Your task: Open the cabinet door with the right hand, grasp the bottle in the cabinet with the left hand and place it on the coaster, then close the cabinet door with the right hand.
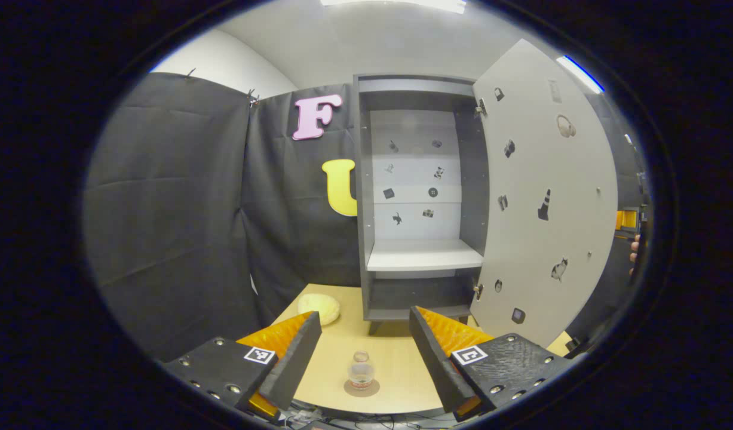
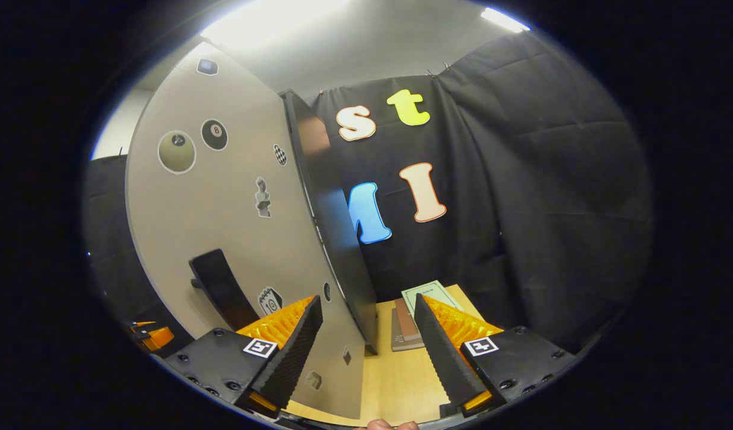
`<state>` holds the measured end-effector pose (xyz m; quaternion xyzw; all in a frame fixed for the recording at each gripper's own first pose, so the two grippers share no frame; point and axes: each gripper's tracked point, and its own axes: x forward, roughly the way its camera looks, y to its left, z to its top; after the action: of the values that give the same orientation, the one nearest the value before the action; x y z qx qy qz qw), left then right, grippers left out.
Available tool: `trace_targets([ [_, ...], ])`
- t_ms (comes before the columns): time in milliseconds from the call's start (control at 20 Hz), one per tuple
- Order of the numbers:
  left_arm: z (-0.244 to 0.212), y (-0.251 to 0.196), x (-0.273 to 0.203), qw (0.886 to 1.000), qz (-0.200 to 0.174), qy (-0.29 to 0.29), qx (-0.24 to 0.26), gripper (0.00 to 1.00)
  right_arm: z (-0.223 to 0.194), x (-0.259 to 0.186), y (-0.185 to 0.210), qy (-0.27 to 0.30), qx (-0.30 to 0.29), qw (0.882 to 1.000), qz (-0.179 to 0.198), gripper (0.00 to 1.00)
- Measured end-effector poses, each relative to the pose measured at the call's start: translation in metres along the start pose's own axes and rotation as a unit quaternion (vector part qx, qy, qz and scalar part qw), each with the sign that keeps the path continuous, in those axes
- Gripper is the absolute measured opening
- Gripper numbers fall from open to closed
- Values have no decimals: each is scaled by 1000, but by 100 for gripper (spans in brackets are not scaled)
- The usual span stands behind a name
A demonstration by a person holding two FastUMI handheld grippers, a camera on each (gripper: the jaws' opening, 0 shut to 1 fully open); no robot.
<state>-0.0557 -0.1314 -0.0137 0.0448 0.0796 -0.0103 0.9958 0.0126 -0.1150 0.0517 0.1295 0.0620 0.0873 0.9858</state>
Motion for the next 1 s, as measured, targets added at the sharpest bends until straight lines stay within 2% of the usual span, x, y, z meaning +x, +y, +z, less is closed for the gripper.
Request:
trace_targets([
  [100,3,5,7,1000,-2,-6,-1,89,2,-7,10,-2,-1,1000,3,98],
  [150,4,8,15,1000,-8,-6,-9,89,1,-11,17,-1,-9,1000,4,92],
  [250,3,15,23,1000,-22,-8,-20,92,4,-16,16,-13,-51,998,-21,96],
  [300,4,23,27,999,-22,-15,-20,89,7,-20,16,-22,-75,996,-32,97],
  [500,-7,57,35,1000,-26,-13,2,89,18,-28,34,-42,-149,985,-73,96],
  [600,-13,70,43,999,-31,-7,-8,92,8,-25,53,-37,-124,989,-71,96],
  [750,-12,87,49,999,-42,-12,-21,89,-8,-20,91,-24,-87,995,-50,96],
  [1000,-19,116,59,999,-46,-11,-8,92,-14,-7,150,-32,-121,991,-44,96],
])
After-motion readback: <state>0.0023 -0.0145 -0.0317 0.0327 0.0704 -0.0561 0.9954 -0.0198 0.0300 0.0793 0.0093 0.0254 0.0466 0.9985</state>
